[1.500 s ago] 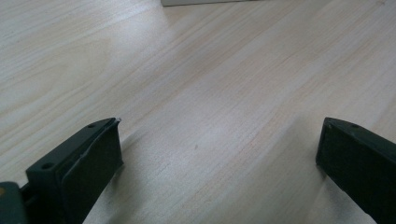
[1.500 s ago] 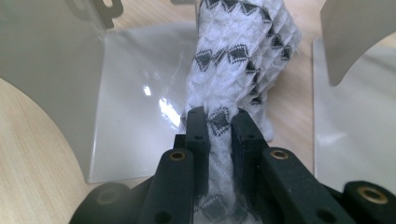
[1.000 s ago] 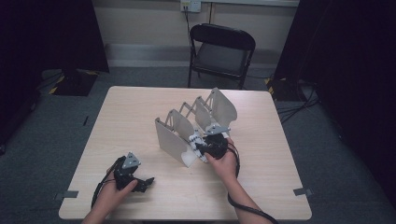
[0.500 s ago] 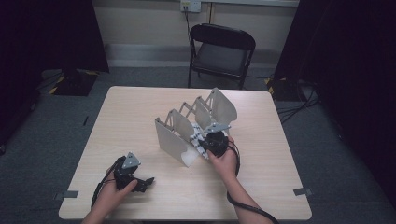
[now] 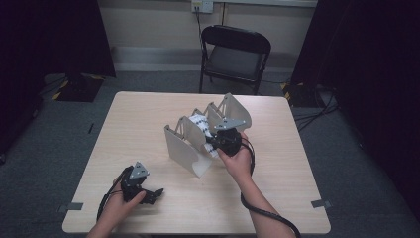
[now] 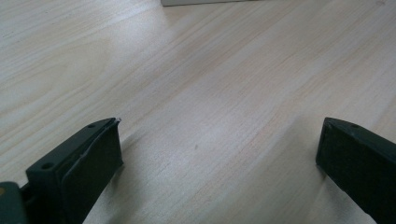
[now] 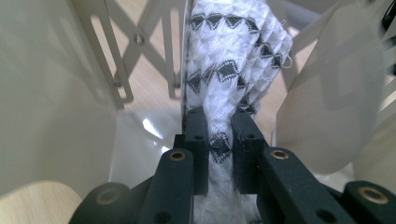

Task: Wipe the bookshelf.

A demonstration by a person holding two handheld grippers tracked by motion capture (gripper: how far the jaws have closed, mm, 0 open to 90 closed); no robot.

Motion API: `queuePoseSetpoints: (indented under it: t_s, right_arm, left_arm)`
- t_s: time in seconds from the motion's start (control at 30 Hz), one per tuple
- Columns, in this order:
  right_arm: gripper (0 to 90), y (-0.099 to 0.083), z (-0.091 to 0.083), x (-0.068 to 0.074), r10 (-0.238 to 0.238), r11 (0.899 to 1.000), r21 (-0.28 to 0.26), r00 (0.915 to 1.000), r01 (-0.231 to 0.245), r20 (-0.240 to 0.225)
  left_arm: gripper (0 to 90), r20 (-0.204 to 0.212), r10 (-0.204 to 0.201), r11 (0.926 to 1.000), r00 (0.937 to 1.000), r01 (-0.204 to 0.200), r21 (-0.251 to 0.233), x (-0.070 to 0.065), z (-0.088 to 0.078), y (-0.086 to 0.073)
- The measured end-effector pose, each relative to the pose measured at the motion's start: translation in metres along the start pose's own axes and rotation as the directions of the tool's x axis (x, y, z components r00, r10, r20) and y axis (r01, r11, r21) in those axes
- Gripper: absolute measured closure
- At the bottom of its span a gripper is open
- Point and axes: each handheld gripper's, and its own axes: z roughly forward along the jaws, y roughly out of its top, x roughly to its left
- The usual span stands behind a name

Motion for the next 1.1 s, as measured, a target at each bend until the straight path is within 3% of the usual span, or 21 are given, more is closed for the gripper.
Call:
queuePoseSetpoints:
  t_s: [0.37,0.57,0.63,0.83,1.1]
  right_arm:
    - [79.3,-0.041,0.025,0.007,0.01,0.995,0.101,0.9996,-0.007,-0.027]
    - [79.0,-0.053,0.031,0.01,0.003,0.987,0.159,0.9996,0.001,-0.028]
    - [79.0,-0.055,0.031,0.011,0.008,0.988,0.156,0.9996,-0.004,-0.026]
    - [79.0,-0.048,0.019,0.004,0.033,0.991,0.128,0.9994,-0.032,-0.011]
    - [79.0,-0.007,-0.015,-0.005,0.022,1.0,0.02,0.9997,-0.022,0.01]
  left_arm:
    - [0.0,0.0,0.001,1.0,1.0,-0.001,0.0,0.0,0.0,0.0]
    - [0.0,0.0,0.001,1.0,1.0,-0.001,0.0,0.0,0.0,0.0]
    - [0.0,0.0,0.0,1.0,1.0,0.0,0.0,0.0,0.0,0.0]
    - [0.0,0.0,0.001,1.0,1.0,-0.001,0.0,0.0,0.0,0.0]
    - [0.0,0.0,0.0,1.0,1.0,0.0,0.0,0.0,0.0,0.0]
